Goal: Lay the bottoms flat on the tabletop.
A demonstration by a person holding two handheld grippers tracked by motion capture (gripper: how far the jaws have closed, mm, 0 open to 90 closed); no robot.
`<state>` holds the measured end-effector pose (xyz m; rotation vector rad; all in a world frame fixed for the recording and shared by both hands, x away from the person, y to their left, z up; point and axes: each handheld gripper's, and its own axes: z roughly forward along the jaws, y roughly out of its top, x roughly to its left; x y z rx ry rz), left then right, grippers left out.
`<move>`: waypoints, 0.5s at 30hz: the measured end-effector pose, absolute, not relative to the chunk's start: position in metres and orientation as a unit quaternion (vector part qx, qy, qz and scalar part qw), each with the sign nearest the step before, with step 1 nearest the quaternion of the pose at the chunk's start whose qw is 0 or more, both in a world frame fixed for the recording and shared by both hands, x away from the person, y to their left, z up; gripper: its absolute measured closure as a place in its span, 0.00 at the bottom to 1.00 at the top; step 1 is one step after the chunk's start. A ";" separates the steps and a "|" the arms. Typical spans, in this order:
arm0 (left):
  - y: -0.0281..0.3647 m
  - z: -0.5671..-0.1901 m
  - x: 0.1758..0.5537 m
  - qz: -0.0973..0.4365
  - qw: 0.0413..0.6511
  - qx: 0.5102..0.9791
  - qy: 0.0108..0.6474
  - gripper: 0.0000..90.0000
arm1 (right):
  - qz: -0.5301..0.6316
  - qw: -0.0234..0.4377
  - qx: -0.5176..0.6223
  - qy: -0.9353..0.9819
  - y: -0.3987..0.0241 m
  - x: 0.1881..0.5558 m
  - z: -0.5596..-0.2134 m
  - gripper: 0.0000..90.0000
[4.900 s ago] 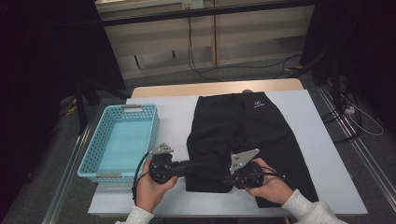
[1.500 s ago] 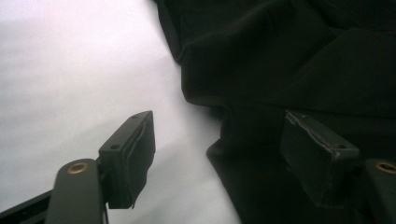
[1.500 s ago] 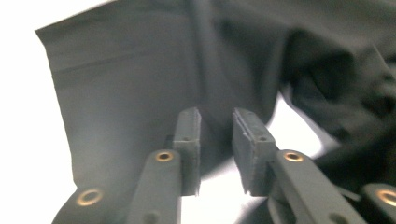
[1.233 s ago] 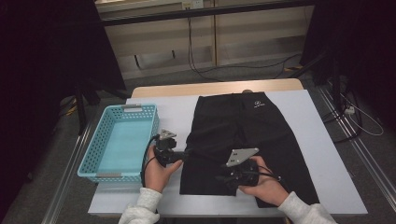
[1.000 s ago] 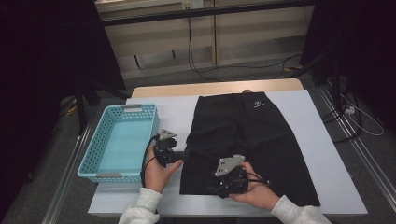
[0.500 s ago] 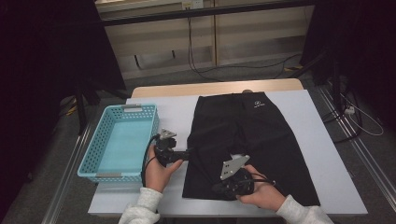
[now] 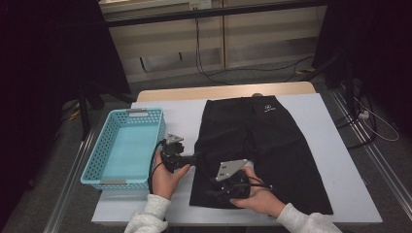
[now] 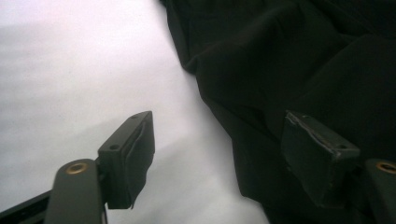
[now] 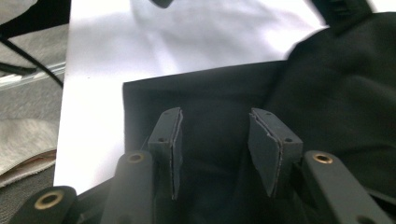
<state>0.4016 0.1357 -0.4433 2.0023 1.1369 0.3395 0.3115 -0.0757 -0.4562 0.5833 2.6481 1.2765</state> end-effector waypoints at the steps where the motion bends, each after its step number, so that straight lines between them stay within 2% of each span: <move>1: 0.136 -0.443 0.402 0.133 0.396 0.790 0.448 0.30 | 0.420 0.077 0.190 0.884 -0.072 0.311 -0.458 0.61; 4: 0.134 -0.444 0.401 0.135 0.399 0.790 0.445 0.30 | 0.404 0.087 0.192 0.890 -0.061 0.309 -0.463 0.65; 6: 0.134 -0.444 0.400 0.137 0.399 0.789 0.446 0.31 | 0.402 0.086 0.196 0.890 -0.058 0.310 -0.463 0.75; 9: 0.133 -0.444 0.399 0.136 0.402 0.788 0.445 0.31 | 0.405 0.076 0.203 0.889 -0.058 0.311 -0.463 0.99; 12: 0.133 -0.445 0.400 0.134 0.400 0.790 0.444 0.30 | 0.406 0.076 0.195 0.890 -0.057 0.310 -0.462 1.00; 15: 0.131 -0.448 0.401 0.131 0.395 0.793 0.444 0.30 | 0.415 0.046 0.185 0.889 -0.055 0.306 -0.462 1.00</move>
